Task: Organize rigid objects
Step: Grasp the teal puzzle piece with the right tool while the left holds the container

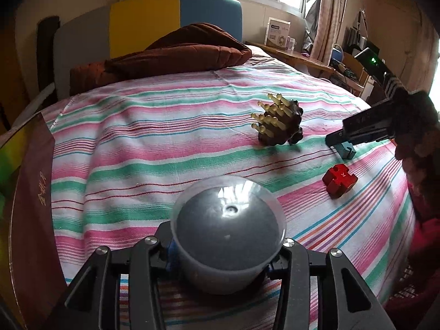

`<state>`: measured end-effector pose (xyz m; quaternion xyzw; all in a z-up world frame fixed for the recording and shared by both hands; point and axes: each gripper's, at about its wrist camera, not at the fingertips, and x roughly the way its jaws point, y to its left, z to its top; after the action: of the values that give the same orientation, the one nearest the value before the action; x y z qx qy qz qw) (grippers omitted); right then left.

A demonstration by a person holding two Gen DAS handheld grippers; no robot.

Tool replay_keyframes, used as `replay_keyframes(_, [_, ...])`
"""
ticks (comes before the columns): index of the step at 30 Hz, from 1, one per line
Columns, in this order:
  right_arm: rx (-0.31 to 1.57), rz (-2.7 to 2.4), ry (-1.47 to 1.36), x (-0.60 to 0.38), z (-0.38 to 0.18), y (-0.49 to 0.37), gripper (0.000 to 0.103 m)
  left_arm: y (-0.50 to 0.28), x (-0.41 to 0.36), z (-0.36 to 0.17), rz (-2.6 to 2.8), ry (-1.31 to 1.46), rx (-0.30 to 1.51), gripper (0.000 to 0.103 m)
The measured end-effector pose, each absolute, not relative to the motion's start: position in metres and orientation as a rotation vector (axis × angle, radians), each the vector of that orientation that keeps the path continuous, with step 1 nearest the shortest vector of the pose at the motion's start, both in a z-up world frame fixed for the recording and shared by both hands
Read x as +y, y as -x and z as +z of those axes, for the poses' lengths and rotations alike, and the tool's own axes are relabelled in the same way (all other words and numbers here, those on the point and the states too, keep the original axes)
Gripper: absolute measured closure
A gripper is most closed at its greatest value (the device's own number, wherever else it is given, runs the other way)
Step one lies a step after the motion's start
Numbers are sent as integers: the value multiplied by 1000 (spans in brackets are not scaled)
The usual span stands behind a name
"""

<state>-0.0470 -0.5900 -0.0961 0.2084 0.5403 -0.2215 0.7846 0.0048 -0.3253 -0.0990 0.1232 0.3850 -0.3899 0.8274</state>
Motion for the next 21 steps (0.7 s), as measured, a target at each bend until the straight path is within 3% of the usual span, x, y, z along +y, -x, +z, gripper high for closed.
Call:
replay_keyframes(2, [1177, -461, -373, -579, -97, 42, 48, -5, -326, -98, -840, -263, 829, 54])
replay_keyframes(6, [1183, -449, -379, -582, -99, 42, 47, -4, -328, -96, -838, -284, 847, 53])
replay_keyframes(7, [1183, -452, -370, -582, -98, 43, 48, -5, -328, -95, -836, -280, 855, 53])
replay_keyframes(8, [1186, -460, -348, -581, -98, 43, 54, -6, -327, -94, -835, -270, 866, 53])
replay_keyframes(9, [1184, -459, -338, -591, -95, 54, 68, -6, -326, -93, -836, -260, 877, 56])
replay_keyframes(10, [1180, -459, -331, -591, -94, 55, 70, -6, -325, -92, -838, -257, 883, 58])
replay_keyframes(21, [1167, -471, -341, -575, -90, 53, 69, 16, -317, -76, -875, -289, 866, 60])
